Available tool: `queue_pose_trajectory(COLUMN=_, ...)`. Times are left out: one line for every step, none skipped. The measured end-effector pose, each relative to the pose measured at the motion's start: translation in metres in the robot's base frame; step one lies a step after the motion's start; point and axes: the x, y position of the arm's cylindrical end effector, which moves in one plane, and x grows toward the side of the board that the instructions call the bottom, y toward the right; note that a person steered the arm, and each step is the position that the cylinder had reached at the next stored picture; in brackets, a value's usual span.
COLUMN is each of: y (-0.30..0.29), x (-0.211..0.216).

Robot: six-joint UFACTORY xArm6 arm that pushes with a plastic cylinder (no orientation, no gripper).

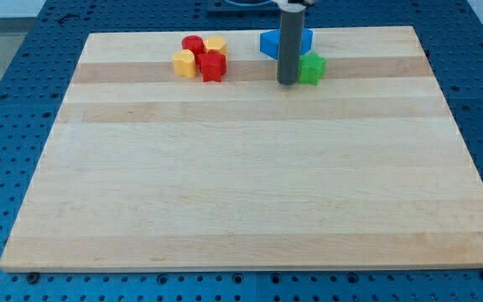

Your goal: Slide the green star closer to the green circle

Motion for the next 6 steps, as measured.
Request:
queue_pose_trajectory(y=0.015, x=0.022)
queue_pose_trajectory(y=0.035, x=0.003)
queue_pose_trajectory(y=0.036, x=-0.027)
queue_pose_trajectory(y=0.039, x=-0.039)
queue_pose_trajectory(y=0.04, x=-0.042)
queue_pose_trajectory(y=0.058, x=-0.04)
